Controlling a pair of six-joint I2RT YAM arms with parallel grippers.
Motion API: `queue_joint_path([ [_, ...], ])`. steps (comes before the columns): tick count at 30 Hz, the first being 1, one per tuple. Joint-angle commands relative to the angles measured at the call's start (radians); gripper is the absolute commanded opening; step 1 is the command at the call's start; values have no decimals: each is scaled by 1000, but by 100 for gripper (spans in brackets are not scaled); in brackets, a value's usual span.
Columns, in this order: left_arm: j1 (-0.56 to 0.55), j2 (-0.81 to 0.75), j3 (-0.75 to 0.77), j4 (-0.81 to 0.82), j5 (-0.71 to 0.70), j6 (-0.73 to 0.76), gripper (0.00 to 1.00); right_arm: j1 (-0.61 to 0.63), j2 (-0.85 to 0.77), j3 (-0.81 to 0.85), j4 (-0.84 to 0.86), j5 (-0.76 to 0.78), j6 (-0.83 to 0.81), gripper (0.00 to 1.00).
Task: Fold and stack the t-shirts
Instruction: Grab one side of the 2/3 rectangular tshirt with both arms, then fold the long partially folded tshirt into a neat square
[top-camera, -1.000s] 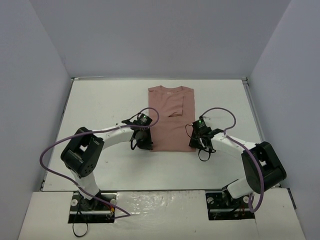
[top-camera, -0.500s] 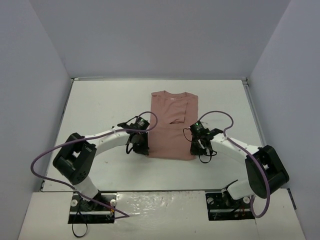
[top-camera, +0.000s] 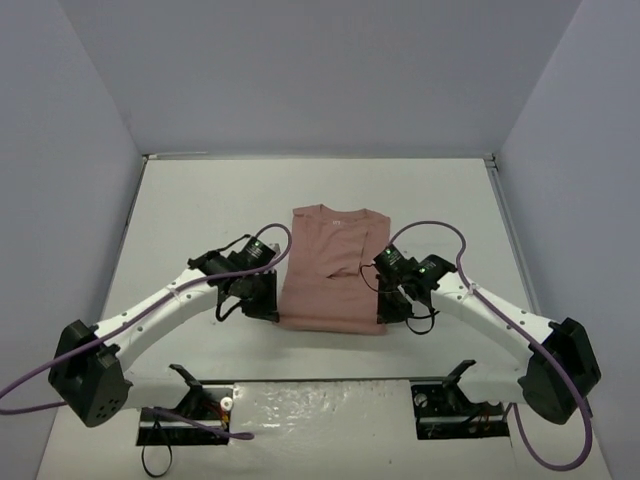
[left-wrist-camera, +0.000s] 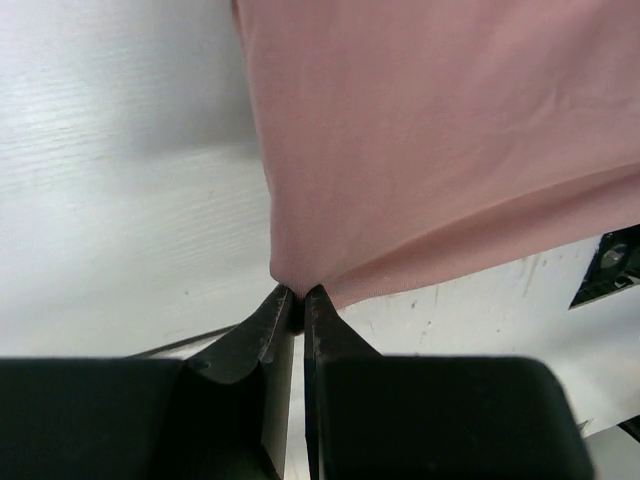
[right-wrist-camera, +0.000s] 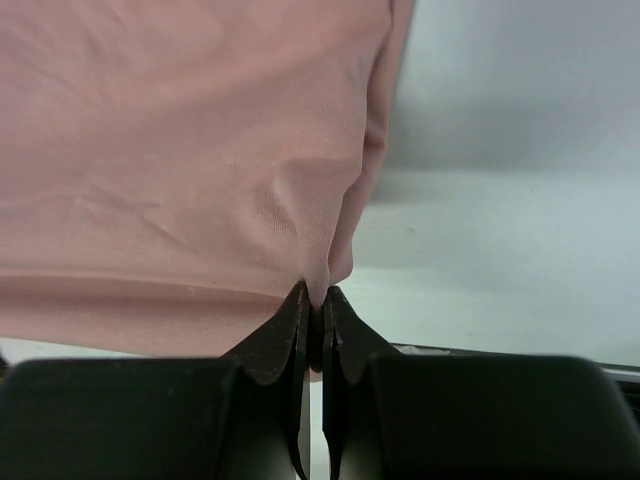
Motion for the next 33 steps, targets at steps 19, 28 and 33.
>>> queue_joint_path([
  [19, 238, 424, 728, -70, -131, 244, 0, -246, 425, 697, -250, 82, -340, 0],
  [28, 257, 580, 888, -70, -99, 272, 0, -291, 545, 801, -250, 79, -397, 0],
  [33, 263, 650, 956, -70, -89, 284, 0, -311, 589, 846, -248, 79, -407, 0],
])
